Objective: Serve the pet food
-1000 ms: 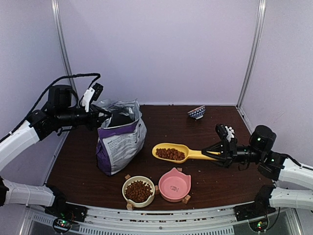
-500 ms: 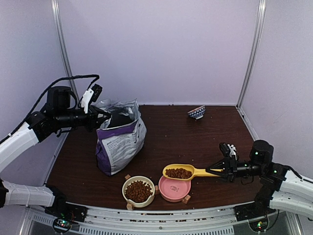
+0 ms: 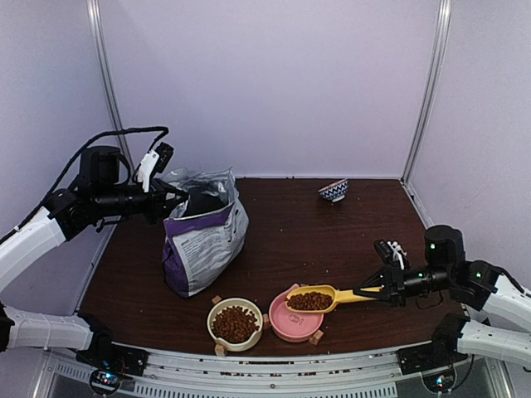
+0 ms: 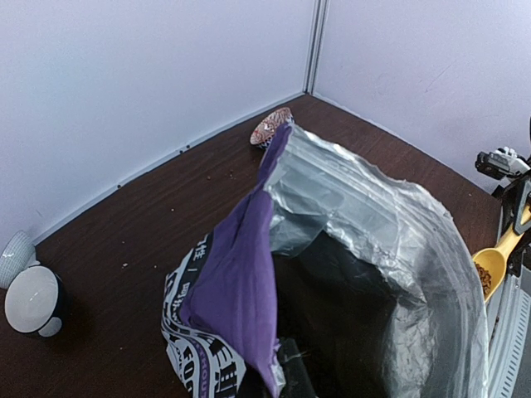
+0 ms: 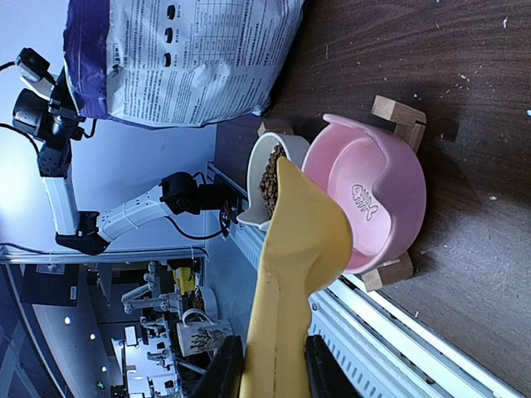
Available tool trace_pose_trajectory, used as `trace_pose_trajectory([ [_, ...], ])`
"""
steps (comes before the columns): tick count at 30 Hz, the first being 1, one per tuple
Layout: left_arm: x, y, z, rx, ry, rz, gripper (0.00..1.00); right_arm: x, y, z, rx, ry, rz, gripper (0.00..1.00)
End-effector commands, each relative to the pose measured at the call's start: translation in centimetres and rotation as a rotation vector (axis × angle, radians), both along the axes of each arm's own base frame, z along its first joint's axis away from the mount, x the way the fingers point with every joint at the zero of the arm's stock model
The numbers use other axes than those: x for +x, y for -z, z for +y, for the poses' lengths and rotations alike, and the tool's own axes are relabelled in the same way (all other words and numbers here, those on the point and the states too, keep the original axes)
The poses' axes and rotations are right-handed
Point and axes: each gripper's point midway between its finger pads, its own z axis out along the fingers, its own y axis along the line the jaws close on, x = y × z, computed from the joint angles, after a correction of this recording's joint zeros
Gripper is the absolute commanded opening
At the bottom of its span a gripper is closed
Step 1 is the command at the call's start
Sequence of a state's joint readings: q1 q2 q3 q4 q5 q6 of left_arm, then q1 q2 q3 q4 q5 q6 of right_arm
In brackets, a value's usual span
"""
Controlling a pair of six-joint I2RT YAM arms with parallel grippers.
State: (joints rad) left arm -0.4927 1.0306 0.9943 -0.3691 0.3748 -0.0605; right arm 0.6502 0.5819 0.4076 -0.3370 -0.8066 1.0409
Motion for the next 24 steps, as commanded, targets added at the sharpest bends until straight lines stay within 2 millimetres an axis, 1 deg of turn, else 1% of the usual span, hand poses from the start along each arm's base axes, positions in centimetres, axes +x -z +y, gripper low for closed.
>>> trace_pose_trajectory([
  [1,-0.2,0.2,0.3,0.014,0.005,-0.013,0.0,0.0,-0.8,-0.5,-0.051,-0.009,-0.034,0.14],
  [5,-0.2,0.0,0.3,0.012,0.006,-0.015,0.0,0.0,-1.0,-0.6,-0.09,-0.021,-0.031,0.14],
  [24,-0.6,-0.2,0.1,0.001,0.03,-0.009,0.0,-0.2,-4.0,-1.7,-0.248,-0.067,-0.046,0.15],
])
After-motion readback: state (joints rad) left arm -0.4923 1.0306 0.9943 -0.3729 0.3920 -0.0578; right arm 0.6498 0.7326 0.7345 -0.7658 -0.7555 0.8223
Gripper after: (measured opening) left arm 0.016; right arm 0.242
